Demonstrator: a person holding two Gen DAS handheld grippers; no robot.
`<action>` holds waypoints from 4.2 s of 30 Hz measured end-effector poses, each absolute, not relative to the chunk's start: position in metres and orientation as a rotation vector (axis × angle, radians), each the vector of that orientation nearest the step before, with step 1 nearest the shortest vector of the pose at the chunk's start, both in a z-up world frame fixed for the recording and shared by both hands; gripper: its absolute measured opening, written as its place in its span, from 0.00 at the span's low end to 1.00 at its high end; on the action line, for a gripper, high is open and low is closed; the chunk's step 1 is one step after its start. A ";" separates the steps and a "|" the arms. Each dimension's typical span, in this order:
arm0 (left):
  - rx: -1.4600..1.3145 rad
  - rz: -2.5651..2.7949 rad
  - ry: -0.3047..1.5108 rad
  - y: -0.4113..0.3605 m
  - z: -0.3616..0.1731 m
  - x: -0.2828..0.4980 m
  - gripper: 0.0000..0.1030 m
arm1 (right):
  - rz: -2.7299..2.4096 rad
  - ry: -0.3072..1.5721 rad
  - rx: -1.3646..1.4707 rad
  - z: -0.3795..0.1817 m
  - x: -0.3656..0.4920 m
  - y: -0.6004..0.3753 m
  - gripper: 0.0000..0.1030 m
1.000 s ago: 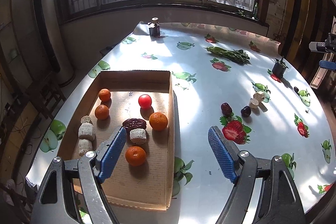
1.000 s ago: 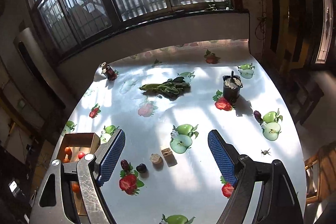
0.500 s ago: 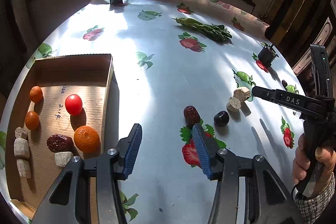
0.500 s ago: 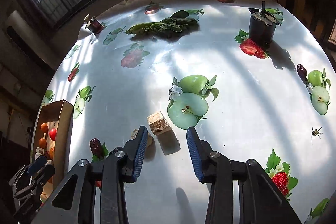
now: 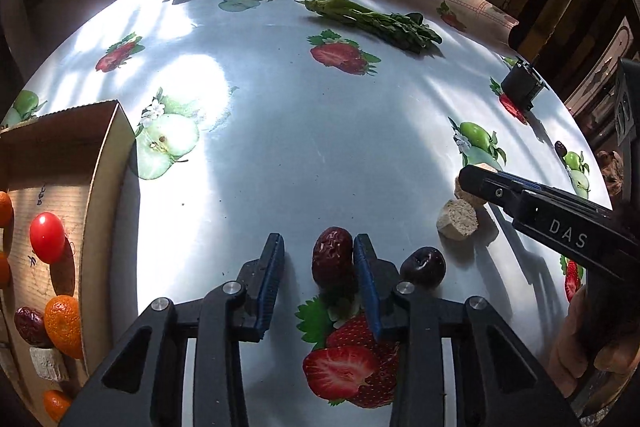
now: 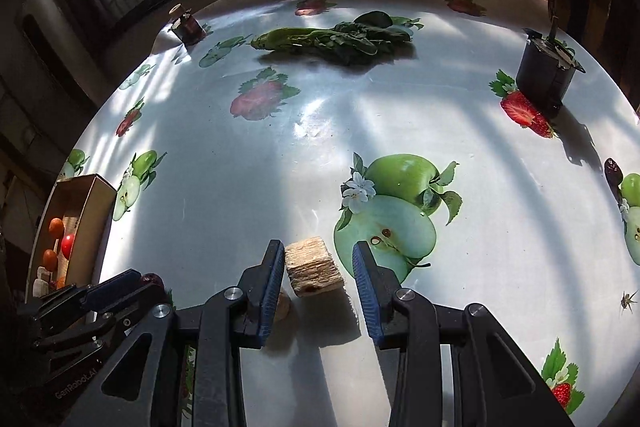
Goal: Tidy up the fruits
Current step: 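Close left gripper on the red date while right gripper closes on the white block, then carry date and block into the box and open both grippers, then move left tool to the dark plum while right tool approaches a round white slice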
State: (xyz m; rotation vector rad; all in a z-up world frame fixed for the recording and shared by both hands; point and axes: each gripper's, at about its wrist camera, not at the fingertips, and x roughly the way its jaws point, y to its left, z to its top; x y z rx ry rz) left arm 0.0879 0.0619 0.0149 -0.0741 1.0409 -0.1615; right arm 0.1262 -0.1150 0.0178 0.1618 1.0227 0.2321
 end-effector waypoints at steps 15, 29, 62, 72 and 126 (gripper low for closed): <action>-0.073 -0.190 0.972 0.072 0.041 0.049 0.18 | 0.227 1.005 0.240 0.029 0.100 -0.128 0.25; -0.233 -0.007 0.830 0.204 0.086 -0.062 0.18 | 0.465 0.929 0.199 0.095 0.001 -0.048 0.25; -0.323 0.253 0.953 0.334 0.023 -0.057 0.18 | 0.725 1.008 -0.103 0.029 -0.035 0.182 0.26; -0.356 0.253 0.827 0.329 0.062 -0.088 0.48 | 0.739 1.028 -0.049 0.024 -0.042 0.179 0.38; -0.019 0.188 0.718 0.184 0.102 -0.120 0.82 | 0.281 0.866 0.281 0.043 -0.095 -0.022 0.77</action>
